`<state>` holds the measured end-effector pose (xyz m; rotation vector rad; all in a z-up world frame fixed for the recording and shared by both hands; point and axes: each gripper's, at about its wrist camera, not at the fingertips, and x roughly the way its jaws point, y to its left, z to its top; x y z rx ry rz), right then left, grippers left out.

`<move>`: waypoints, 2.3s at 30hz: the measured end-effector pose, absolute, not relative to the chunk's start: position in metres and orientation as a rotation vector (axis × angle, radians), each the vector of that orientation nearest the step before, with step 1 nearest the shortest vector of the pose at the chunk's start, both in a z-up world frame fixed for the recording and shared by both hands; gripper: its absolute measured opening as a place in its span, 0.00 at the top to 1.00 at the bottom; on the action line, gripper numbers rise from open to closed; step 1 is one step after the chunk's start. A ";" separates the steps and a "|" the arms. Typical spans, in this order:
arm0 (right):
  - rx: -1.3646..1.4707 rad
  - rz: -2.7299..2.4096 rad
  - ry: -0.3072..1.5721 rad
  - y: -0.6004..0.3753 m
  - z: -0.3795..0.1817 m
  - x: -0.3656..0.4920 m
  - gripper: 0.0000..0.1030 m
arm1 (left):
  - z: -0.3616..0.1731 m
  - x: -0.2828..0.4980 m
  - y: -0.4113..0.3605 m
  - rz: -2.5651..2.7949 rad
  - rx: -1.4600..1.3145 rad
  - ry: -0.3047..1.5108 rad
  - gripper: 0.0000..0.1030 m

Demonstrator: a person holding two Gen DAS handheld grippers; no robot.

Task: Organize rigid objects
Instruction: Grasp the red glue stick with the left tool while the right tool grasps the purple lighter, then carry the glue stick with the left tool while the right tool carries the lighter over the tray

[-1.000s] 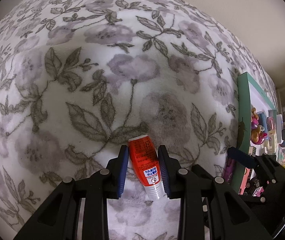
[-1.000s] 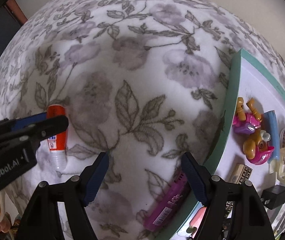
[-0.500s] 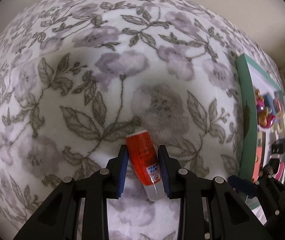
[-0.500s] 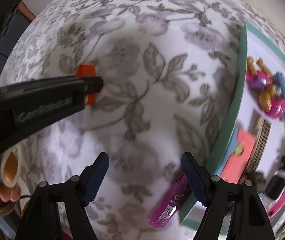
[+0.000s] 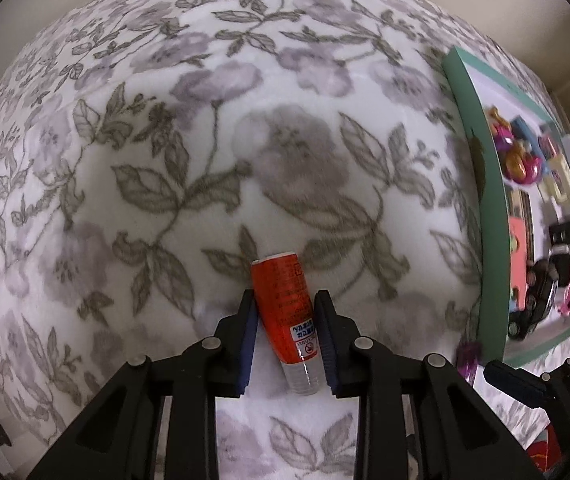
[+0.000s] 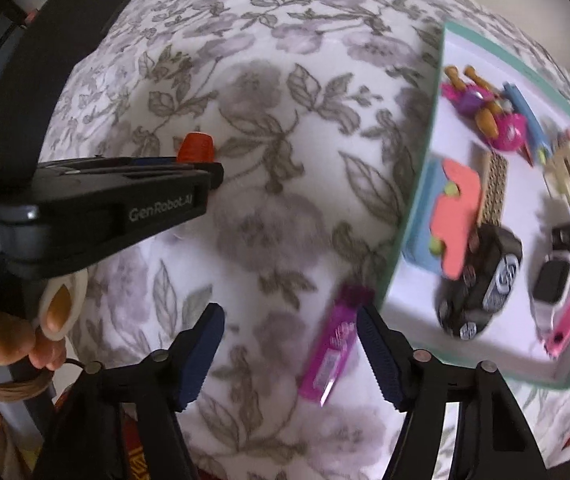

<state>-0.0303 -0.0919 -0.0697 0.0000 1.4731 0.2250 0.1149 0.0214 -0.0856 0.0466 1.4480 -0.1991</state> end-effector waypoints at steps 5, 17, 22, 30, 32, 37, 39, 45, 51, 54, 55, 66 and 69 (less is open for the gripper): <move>-0.076 0.162 1.504 -0.096 -0.076 -0.042 0.46 | -0.087 0.095 0.017 -0.214 0.046 1.457 0.71; -0.148 0.124 1.486 -0.086 -0.094 -0.057 0.79 | -0.090 0.066 0.006 -0.224 0.067 1.456 0.71; -0.140 0.138 1.460 -0.069 -0.091 -0.048 0.79 | -0.092 0.072 0.003 -0.215 0.054 1.459 0.72; -0.138 0.155 1.349 -0.075 -0.049 -0.065 0.80 | -0.080 0.081 0.012 -0.234 -0.033 1.423 0.73; -0.141 0.156 1.322 -0.073 -0.037 -0.071 0.80 | -0.070 0.081 0.013 -0.235 -0.046 1.388 0.73; -0.125 0.157 1.277 -0.091 -0.011 -0.069 0.80 | -0.039 0.084 0.016 -0.261 -0.098 1.296 0.73; -0.119 0.147 1.265 -0.098 -0.006 -0.069 0.80 | -0.027 0.082 0.015 -0.269 -0.110 1.260 0.73; -0.051 0.113 1.260 -0.117 -0.022 -0.053 0.79 | -0.005 0.079 -0.003 -0.316 -0.119 1.185 0.73; 0.059 0.013 1.267 -0.167 -0.030 -0.046 0.79 | 0.003 0.069 -0.042 -0.394 -0.051 1.147 0.73; 0.118 -0.039 1.274 -0.194 -0.034 -0.046 0.79 | 0.003 0.065 -0.062 -0.433 -0.024 1.139 0.73; 0.141 -0.049 1.275 -0.202 -0.036 -0.046 0.79 | 0.003 0.063 -0.071 -0.446 -0.007 1.138 0.74; 0.257 -0.143 1.274 -0.256 -0.043 -0.050 0.79 | -0.013 0.052 -0.120 -0.531 0.134 1.173 0.74; 0.251 -0.135 1.279 -0.253 -0.044 -0.050 0.79 | -0.016 0.051 -0.121 -0.541 0.132 1.195 0.74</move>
